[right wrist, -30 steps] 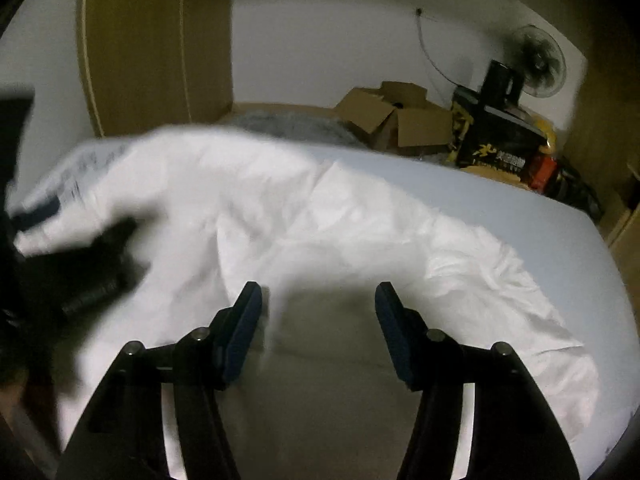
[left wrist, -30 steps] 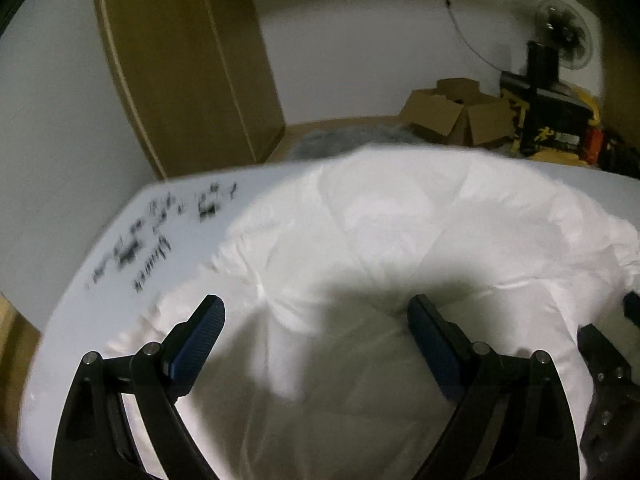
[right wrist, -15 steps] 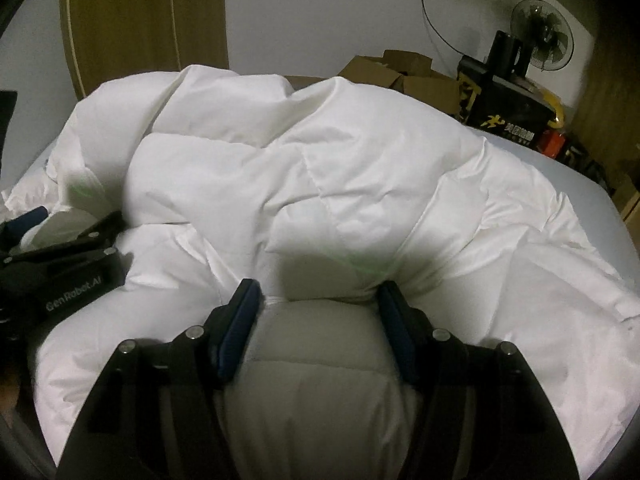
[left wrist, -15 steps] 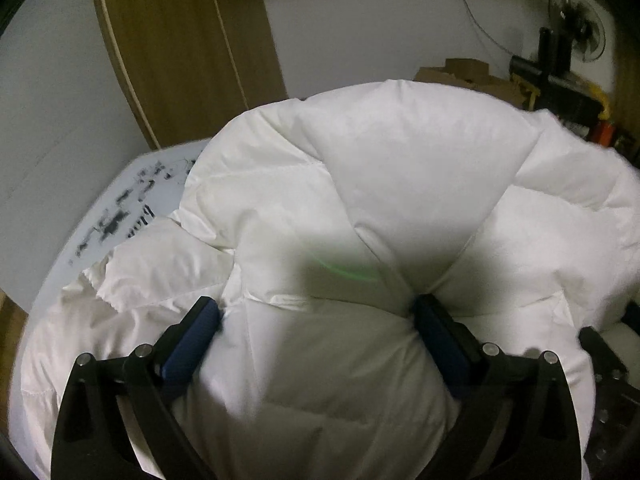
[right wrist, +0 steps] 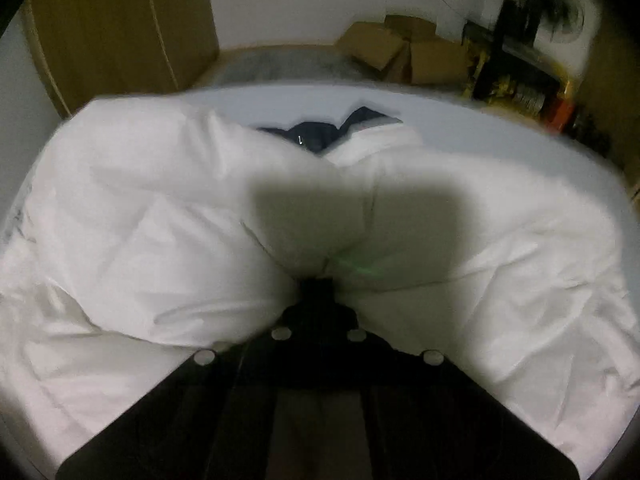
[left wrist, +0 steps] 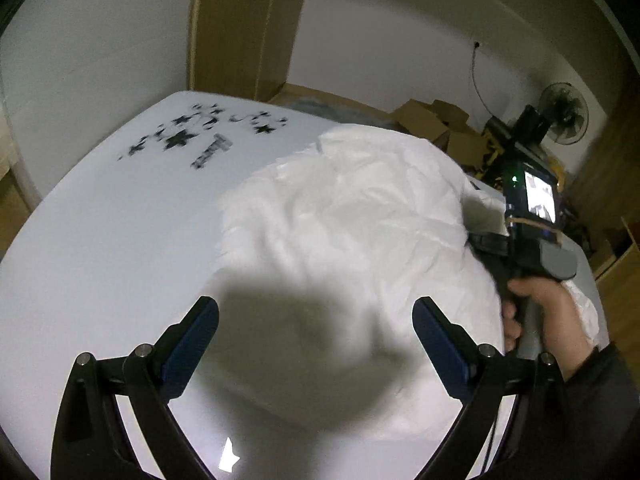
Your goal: Fold large clothes
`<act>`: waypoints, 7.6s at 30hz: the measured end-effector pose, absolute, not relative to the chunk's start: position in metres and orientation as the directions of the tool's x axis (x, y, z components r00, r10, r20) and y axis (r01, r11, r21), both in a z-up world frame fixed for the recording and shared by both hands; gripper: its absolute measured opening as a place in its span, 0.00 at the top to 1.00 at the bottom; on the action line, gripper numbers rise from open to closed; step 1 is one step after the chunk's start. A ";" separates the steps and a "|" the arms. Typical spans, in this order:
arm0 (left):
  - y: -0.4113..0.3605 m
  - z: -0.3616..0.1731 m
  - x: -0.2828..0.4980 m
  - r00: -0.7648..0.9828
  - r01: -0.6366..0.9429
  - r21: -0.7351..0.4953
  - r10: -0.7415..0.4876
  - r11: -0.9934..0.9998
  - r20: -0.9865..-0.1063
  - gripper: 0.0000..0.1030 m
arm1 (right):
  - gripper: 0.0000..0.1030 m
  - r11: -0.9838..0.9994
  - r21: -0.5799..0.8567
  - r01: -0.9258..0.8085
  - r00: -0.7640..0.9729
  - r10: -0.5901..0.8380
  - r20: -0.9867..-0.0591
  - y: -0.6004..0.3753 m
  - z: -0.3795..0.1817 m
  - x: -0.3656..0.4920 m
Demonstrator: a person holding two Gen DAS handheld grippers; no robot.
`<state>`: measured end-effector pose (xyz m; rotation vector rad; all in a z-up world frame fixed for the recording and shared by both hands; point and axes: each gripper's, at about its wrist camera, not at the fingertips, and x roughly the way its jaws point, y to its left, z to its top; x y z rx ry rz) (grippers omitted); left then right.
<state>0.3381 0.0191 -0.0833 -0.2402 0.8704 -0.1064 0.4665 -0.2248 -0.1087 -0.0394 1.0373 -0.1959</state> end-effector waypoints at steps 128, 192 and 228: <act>-0.362 -0.034 0.201 0.477 0.704 -0.123 -0.594 0.700 -0.648 0.00 | 0.19 0.651 0.647 0.397 0.818 0.069 -0.571 -0.529 -0.101 0.019; -0.352 -0.118 0.470 0.618 0.259 0.031 -0.141 0.966 -0.773 0.00 | 0.59 0.847 0.513 0.140 0.731 0.261 -0.630 -0.479 -0.125 0.173; -0.285 -0.117 0.500 0.529 0.217 -0.130 -0.228 0.968 -0.817 0.00 | 0.07 0.955 0.126 0.267 0.661 -0.086 -0.745 -0.470 -0.075 0.303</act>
